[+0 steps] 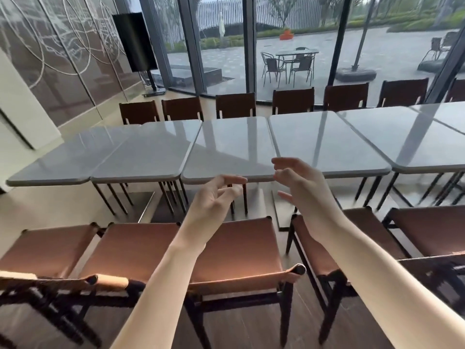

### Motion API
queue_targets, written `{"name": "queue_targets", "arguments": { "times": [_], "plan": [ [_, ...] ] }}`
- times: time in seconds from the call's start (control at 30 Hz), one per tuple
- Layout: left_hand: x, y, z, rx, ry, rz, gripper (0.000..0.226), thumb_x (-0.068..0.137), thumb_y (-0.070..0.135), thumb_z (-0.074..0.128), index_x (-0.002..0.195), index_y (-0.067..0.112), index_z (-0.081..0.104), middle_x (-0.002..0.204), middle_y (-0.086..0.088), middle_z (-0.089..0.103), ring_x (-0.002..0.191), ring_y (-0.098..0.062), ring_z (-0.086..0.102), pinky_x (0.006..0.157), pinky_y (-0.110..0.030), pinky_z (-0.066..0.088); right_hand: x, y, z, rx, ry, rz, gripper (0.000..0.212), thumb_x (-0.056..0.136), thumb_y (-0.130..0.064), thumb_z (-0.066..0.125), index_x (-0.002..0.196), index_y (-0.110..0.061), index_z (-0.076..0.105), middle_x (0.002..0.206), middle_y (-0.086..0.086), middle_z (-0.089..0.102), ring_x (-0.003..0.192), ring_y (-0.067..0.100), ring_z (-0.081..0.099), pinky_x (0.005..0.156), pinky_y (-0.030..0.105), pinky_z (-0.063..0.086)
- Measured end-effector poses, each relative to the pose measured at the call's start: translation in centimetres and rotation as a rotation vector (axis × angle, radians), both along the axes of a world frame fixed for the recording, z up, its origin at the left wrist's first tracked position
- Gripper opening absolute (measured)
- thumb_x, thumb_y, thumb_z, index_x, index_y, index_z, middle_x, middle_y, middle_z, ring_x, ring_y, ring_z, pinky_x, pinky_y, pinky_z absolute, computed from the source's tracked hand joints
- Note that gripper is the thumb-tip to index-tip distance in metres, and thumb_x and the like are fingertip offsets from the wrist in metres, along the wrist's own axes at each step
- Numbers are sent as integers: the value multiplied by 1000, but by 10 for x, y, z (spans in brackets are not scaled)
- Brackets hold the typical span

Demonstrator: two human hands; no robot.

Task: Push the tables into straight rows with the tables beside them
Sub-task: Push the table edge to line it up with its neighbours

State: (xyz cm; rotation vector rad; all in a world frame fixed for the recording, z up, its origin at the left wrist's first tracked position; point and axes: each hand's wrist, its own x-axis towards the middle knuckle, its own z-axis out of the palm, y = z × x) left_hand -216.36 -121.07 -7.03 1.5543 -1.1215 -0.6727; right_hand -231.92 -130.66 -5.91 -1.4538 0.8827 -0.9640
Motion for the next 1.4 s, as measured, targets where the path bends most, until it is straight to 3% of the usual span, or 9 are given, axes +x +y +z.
{"name": "queue_targets", "arguments": {
  "times": [0.13, 0.27, 0.37, 0.57, 0.67, 0.87, 1.0, 1.17, 1.4],
  "plan": [
    [8, -3, 12, -27, -48, 24, 21, 97, 38, 57, 112, 38, 71, 104, 13, 70, 99, -11, 61, 96, -36, 47, 7, -5, 14, -29, 4, 36, 27, 100, -15, 55, 117, -30, 71, 114, -16, 68, 116, 6, 61, 111, 45, 46],
    [27, -27, 33, -111, -105, 94, 19, 103, 23, 54, 108, 34, 69, 104, 30, 70, 104, 5, 65, 107, -34, 49, 23, -31, 36, -91, -25, 66, 26, 100, -14, 55, 108, -33, 71, 108, -18, 68, 108, 4, 62, 107, 46, 50],
    [38, -52, 43, -172, -97, 123, 17, 100, 34, 55, 105, 36, 71, 102, 18, 73, 91, -15, 65, 97, -35, 50, 28, -51, 49, -112, 0, 55, 25, 100, -14, 55, 108, -30, 73, 107, -15, 69, 108, 11, 64, 104, 47, 52],
    [31, -94, 50, -203, -104, 83, 19, 104, 26, 53, 106, 36, 69, 92, 37, 70, 91, -14, 63, 95, -34, 49, 20, -82, 65, -157, 42, 36, 25, 100, -16, 55, 108, -31, 73, 116, -7, 71, 110, 9, 63, 104, 41, 51],
    [22, -95, 46, -182, -99, 55, 21, 104, 24, 52, 104, 38, 68, 100, 35, 67, 103, 5, 64, 104, -33, 48, 13, -80, 63, -145, 36, 29, 25, 100, -14, 54, 104, -32, 71, 117, -7, 70, 112, 11, 62, 101, 38, 53],
    [10, -59, 26, -131, -52, 35, 20, 103, 24, 54, 106, 35, 70, 101, 38, 69, 104, 13, 63, 109, -37, 47, -4, -49, 37, -66, 25, 8, 27, 100, -14, 52, 105, -31, 73, 114, -8, 70, 112, 11, 63, 103, 43, 53],
    [-6, -16, -1, -67, 4, 32, 20, 94, 37, 57, 106, 39, 73, 108, 18, 74, 100, -7, 65, 100, -39, 51, -19, -12, 2, -19, 26, 12, 28, 99, -14, 54, 107, -32, 74, 114, -11, 71, 116, 8, 63, 102, 39, 52],
    [-17, 48, -36, 41, -14, 3, 19, 99, 35, 56, 107, 37, 73, 112, 23, 72, 110, 10, 61, 112, -41, 42, -21, 35, -41, 53, 26, 12, 29, 100, -17, 54, 100, -38, 73, 107, -16, 73, 112, 7, 64, 106, 46, 50],
    [8, 75, -47, 87, -42, 58, 19, 102, 30, 57, 107, 36, 73, 115, 20, 71, 108, 18, 57, 109, -32, 42, 2, 60, -56, 49, 42, 53, 27, 98, -18, 54, 109, -32, 74, 115, -16, 70, 120, 6, 60, 110, 48, 47]
  ]
}}
